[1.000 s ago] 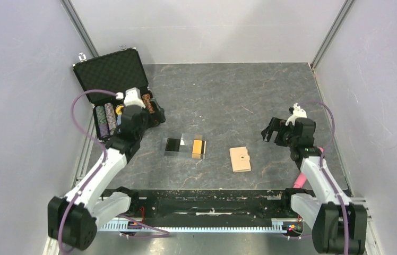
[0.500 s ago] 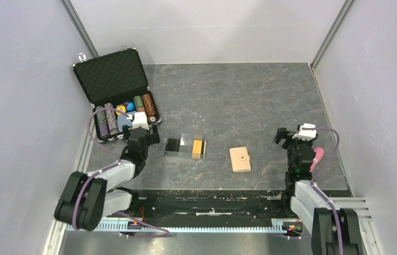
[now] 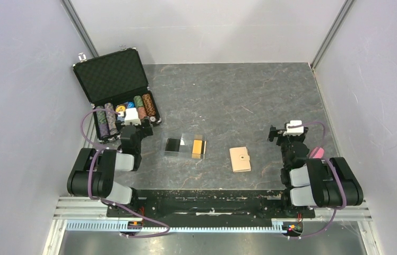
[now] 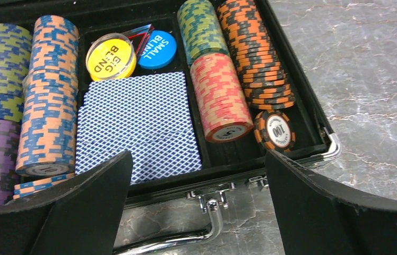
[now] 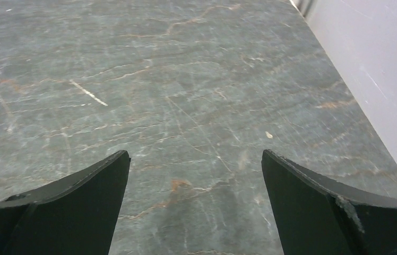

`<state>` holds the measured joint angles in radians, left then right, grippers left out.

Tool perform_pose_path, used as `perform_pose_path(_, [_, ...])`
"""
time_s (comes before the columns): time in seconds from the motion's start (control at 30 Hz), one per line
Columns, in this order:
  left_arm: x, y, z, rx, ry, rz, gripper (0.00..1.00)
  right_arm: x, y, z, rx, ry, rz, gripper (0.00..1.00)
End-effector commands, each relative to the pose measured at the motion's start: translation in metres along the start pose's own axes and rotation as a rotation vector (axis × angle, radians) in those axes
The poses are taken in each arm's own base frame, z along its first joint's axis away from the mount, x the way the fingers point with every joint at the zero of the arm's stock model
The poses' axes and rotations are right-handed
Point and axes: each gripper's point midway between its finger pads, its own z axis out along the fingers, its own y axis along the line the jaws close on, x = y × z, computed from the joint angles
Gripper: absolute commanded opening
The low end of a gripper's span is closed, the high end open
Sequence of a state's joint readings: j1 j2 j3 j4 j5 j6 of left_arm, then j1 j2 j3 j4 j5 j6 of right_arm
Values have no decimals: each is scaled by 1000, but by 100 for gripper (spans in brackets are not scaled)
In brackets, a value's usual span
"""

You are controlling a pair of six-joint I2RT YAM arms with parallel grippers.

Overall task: Put the credit cards into the card holder
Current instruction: Reset both arms

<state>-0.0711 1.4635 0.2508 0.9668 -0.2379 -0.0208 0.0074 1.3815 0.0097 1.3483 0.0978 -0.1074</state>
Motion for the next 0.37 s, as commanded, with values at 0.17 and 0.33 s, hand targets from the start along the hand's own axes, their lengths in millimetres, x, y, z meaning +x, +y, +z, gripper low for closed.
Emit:
perform_pose_path(0.17, [-26,-15,6,53,-89,-11,100,14,7,-23,-43,16,-69,98])
perform_pose_path(0.33, [-26,-21,5,89,-88,2,100,13,7,-23,-44,15,-69,98])
